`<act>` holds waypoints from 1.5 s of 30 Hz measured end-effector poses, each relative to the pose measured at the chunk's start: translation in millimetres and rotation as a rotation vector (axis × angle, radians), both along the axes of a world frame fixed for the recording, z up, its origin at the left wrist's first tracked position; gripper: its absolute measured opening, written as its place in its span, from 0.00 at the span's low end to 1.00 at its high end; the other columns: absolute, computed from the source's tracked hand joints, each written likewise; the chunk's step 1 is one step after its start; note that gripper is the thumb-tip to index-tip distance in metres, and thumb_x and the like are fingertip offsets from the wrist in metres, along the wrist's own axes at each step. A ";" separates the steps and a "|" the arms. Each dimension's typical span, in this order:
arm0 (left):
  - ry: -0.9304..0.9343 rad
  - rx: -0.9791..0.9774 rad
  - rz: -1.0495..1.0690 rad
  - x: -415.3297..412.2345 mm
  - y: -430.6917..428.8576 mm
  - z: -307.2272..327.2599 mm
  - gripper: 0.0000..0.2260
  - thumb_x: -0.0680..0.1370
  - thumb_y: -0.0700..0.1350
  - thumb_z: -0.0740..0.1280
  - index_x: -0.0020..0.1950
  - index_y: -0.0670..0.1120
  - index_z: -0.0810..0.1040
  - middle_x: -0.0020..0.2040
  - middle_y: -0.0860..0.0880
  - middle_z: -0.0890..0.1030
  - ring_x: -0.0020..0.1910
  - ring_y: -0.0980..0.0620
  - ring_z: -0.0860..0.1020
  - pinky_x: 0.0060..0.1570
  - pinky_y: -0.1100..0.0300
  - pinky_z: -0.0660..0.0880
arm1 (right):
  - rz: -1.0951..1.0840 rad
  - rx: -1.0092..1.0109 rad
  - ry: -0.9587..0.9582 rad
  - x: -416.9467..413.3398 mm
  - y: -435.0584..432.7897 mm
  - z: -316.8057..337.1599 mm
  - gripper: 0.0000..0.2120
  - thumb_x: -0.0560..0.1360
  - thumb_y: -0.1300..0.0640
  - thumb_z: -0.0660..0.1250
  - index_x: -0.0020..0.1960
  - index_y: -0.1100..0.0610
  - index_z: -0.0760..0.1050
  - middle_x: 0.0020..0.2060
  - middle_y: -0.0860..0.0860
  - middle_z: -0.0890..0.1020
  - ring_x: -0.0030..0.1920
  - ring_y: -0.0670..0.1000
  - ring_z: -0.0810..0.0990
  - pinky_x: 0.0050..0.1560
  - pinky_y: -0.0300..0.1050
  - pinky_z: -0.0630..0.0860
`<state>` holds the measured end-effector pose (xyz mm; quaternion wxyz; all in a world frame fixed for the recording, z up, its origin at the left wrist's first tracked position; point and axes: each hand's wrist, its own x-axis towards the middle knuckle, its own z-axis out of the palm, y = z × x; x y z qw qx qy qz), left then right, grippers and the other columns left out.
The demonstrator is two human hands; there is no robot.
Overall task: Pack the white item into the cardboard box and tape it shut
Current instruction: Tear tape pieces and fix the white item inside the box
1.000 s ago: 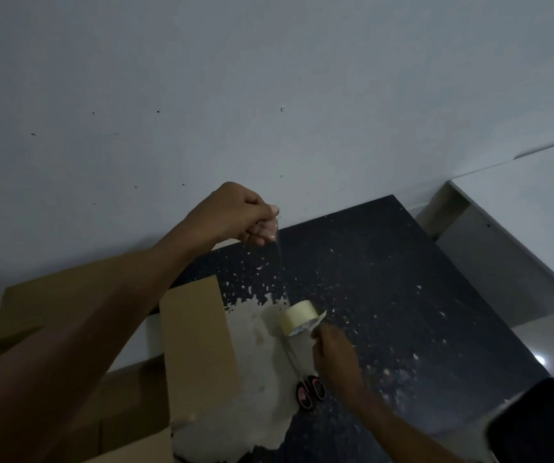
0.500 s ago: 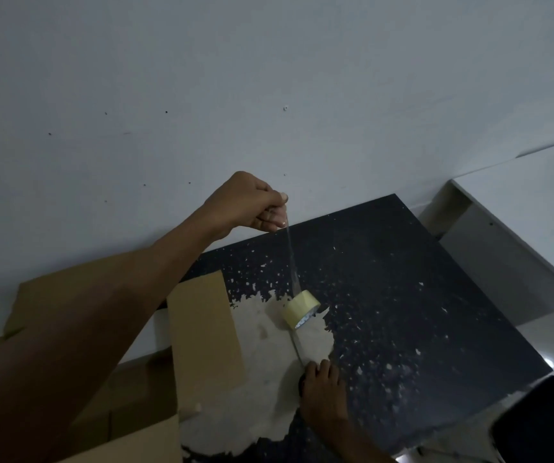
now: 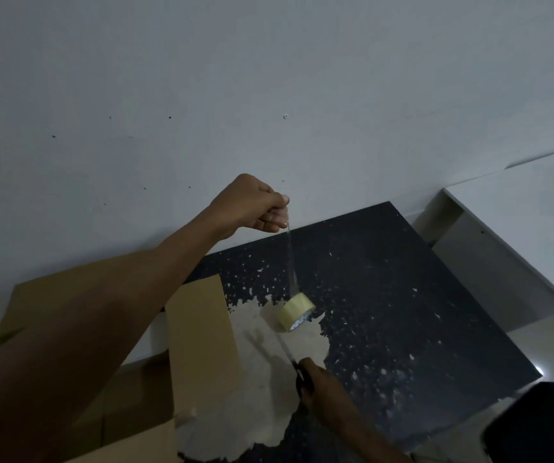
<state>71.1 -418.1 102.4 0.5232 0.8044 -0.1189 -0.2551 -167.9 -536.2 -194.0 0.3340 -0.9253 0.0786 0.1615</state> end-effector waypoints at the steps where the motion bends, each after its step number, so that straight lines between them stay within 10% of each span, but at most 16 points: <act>1: -0.003 0.003 0.000 0.1 0.3 -0.2 0.11 0.78 0.42 0.69 0.50 0.33 0.81 0.40 0.39 0.84 0.38 0.48 0.85 0.42 0.56 0.83 | -0.013 0.033 -0.003 -0.3 -5.0 4.0 0.08 0.78 0.54 0.60 0.57 0.47 0.69 0.44 0.50 0.80 0.41 0.50 0.78 0.40 0.43 0.76; 7: -0.010 0.003 0.000 0.7 2.3 -0.3 0.10 0.79 0.41 0.69 0.50 0.33 0.81 0.41 0.38 0.84 0.37 0.49 0.85 0.40 0.58 0.83 | -0.154 0.070 -0.115 -1.0 -35.5 21.5 0.13 0.76 0.55 0.65 0.56 0.41 0.68 0.48 0.45 0.77 0.44 0.45 0.77 0.45 0.45 0.77; 14: 0.003 -0.005 0.000 0.8 1.4 -1.5 0.11 0.78 0.41 0.69 0.51 0.33 0.81 0.43 0.36 0.84 0.38 0.47 0.85 0.43 0.54 0.83 | -0.173 -0.334 0.009 9.7 -52.3 37.4 0.24 0.71 0.37 0.63 0.65 0.42 0.66 0.62 0.47 0.71 0.64 0.51 0.70 0.62 0.53 0.66; 45: 0.011 -0.017 -0.010 -0.8 7.6 -2.4 0.11 0.79 0.40 0.68 0.50 0.31 0.81 0.43 0.35 0.84 0.43 0.41 0.85 0.41 0.56 0.83 | 0.016 -0.533 -0.148 79.2 -40.7 59.2 0.21 0.76 0.40 0.62 0.65 0.48 0.70 0.58 0.49 0.78 0.55 0.54 0.78 0.60 0.56 0.65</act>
